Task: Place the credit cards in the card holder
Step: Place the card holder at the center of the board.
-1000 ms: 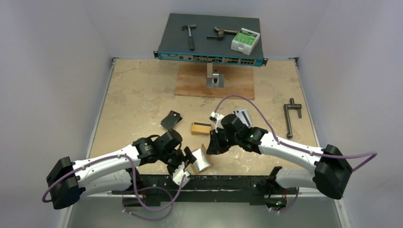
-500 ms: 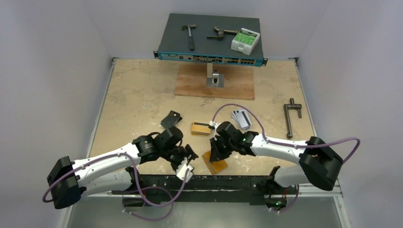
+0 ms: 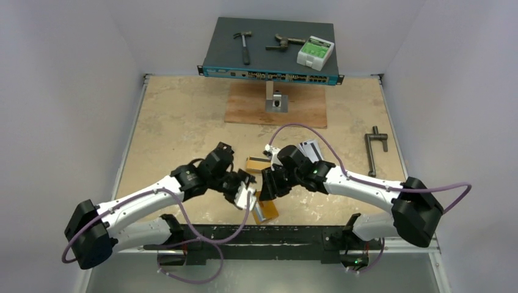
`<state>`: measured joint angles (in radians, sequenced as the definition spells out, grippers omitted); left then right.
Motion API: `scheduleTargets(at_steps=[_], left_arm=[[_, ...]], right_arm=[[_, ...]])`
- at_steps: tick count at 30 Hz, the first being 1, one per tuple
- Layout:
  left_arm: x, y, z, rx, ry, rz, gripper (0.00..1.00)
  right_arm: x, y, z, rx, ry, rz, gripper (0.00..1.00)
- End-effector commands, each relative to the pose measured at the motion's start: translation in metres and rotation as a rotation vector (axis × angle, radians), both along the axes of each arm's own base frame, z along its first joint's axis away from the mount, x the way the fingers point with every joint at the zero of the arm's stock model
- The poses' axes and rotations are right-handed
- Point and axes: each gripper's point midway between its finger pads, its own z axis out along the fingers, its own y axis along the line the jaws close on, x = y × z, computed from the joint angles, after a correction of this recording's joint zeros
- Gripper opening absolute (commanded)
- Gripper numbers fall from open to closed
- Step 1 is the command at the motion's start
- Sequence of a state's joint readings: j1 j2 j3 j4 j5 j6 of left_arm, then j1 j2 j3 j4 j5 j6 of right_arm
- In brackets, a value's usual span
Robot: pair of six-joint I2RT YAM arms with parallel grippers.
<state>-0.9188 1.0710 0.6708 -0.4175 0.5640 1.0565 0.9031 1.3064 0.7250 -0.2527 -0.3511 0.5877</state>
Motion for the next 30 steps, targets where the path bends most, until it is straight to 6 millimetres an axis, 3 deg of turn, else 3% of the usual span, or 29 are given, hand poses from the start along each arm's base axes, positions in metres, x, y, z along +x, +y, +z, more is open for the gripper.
scheduleTargets(at_steps=[1, 3, 5, 7, 12, 14, 18, 22, 25, 28, 30], left_arm=[[0.059, 0.024, 0.046, -0.105, 0.111, 0.384, 0.57], [0.081, 0.052, 0.050, -0.114, 0.194, 0.552, 0.56], [0.094, 0.076, 0.050, -0.108, 0.237, 0.669, 0.55], [0.091, 0.090, 0.049, -0.093, 0.269, 0.676, 0.54], [0.052, 0.078, 0.049, -0.134, 0.238, 0.429, 0.55], [0.053, 0.074, 0.049, -0.140, 0.212, 0.411, 0.55], [0.056, 0.075, 0.043, -0.093, 0.209, 0.393, 0.51], [0.029, 0.069, 0.040, -0.111, 0.171, 0.238, 0.53], [0.041, 0.067, 0.045, -0.119, 0.182, 0.308, 0.53], [0.057, 0.074, 0.050, -0.130, 0.235, 0.409, 0.52], [0.060, 0.079, 0.052, -0.143, 0.245, 0.449, 0.52]], right_arm=[[0.003, 0.014, 0.031, 0.068, -0.032, 0.048, 0.39], [0.011, 0.012, 0.036, 0.061, -0.047, 0.011, 0.35], [0.017, 0.003, 0.030, 0.033, -0.023, -0.038, 0.22], [0.023, -0.006, 0.023, -0.003, -0.028, -0.077, 0.21], [0.036, -0.033, 0.008, -0.142, -0.070, -0.204, 0.10], [0.039, -0.046, 0.005, -0.181, -0.074, -0.274, 0.00], [0.040, -0.064, -0.005, -0.249, -0.078, -0.335, 0.02], [0.042, -0.046, 0.014, -0.167, -0.150, -0.257, 0.40], [0.033, -0.032, 0.021, -0.174, -0.238, -0.166, 0.61], [0.023, -0.021, 0.020, -0.242, -0.347, -0.106, 0.97], [0.013, -0.012, 0.015, -0.293, -0.408, -0.064, 0.99]])
